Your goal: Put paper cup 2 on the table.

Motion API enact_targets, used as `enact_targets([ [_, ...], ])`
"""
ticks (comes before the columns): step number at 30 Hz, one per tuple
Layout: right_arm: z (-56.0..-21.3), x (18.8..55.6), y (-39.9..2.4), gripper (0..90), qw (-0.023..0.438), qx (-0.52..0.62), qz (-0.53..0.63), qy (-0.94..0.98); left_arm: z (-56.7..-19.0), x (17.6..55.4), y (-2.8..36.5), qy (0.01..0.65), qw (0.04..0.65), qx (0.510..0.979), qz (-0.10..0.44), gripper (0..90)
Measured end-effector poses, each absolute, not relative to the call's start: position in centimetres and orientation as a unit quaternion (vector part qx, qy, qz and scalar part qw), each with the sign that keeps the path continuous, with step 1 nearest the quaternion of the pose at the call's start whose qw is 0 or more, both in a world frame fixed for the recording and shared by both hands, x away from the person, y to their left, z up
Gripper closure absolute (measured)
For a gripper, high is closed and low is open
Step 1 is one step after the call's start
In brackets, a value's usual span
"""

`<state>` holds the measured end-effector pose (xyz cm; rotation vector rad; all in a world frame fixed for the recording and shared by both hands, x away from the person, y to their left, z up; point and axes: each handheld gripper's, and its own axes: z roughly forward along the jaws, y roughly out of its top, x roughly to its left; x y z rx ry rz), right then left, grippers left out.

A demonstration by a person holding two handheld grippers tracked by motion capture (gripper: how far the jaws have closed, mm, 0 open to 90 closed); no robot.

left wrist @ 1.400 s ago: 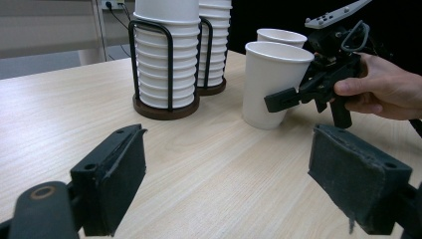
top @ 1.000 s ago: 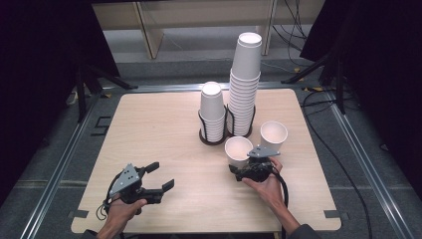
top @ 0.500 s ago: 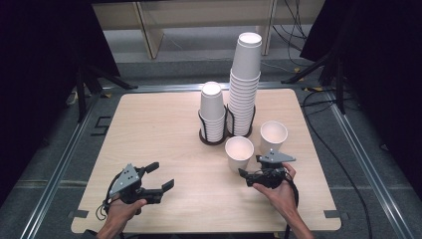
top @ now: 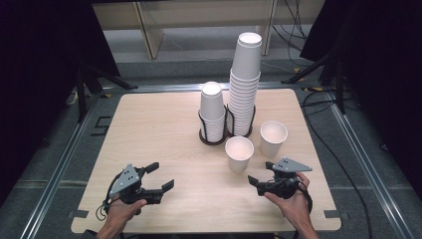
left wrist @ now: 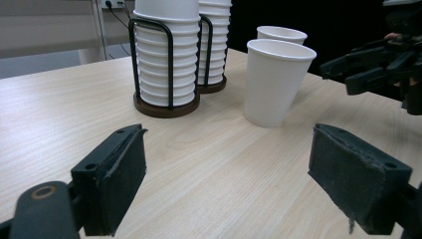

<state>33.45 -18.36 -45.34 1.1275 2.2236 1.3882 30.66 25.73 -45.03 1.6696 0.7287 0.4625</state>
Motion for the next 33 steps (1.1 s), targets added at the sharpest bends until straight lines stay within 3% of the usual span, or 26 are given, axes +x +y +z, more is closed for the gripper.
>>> enact_targets([
  [6,-44.8,31.9,-19.4,15.7,0.168,0.394,0.486,0.762,-45.1,30.7,25.7,0.312,0.587,0.720,0.198,14.6],
  [24,-44.7,29.1,-20.5,15.5,0.144,0.413,0.497,0.750,-45.3,30.7,25.4,0.305,0.593,0.719,0.195,14.6],
  [33,-45.1,27.8,-20.9,15.4,0.157,0.415,0.495,0.747,-45.3,30.8,25.4,0.298,0.594,0.721,0.194,14.5],
])
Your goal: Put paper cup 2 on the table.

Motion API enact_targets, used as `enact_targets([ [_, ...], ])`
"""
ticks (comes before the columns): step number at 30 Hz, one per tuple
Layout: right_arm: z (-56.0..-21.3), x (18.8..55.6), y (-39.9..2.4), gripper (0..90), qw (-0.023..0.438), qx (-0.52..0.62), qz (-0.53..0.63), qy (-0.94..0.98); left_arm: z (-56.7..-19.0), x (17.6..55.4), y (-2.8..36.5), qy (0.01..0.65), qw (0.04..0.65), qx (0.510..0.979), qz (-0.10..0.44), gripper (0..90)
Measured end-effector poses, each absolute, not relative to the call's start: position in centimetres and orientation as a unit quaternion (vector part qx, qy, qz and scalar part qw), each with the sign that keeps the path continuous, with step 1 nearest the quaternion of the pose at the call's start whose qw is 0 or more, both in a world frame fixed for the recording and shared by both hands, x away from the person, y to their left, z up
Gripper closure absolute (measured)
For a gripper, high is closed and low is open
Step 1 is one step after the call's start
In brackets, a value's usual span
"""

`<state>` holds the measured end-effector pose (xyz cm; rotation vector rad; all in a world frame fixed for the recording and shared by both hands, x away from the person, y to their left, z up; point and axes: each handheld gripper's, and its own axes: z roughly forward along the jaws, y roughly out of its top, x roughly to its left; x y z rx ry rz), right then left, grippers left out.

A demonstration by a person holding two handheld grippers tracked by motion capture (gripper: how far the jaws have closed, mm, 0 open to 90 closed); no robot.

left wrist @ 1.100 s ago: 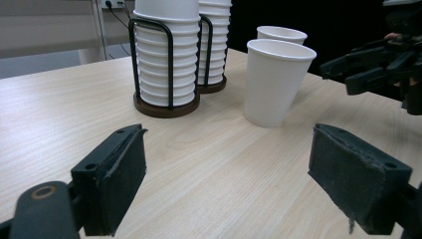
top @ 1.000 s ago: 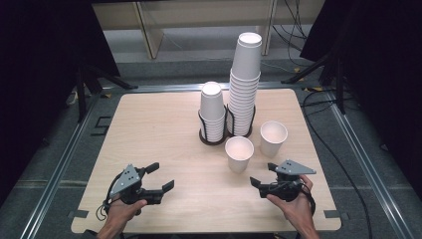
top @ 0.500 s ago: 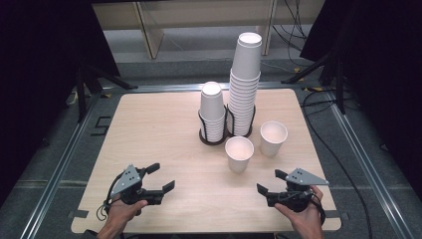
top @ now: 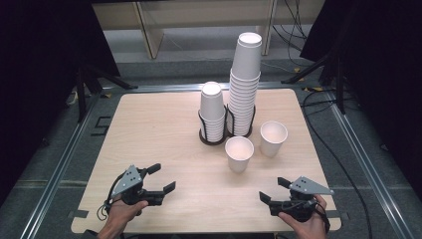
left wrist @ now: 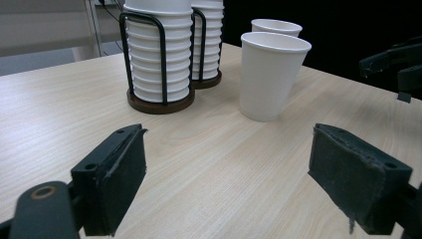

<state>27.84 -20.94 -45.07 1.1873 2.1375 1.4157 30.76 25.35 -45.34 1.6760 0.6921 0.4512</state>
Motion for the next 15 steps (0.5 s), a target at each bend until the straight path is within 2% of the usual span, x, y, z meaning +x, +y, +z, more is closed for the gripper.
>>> enact_targets([
  [15,-45.24,27.18,-21.15,15.4,0.165,0.415,0.487,0.751,-45.27,30.58,25.27,0.301,0.586,0.725,0.200,14.5],
])
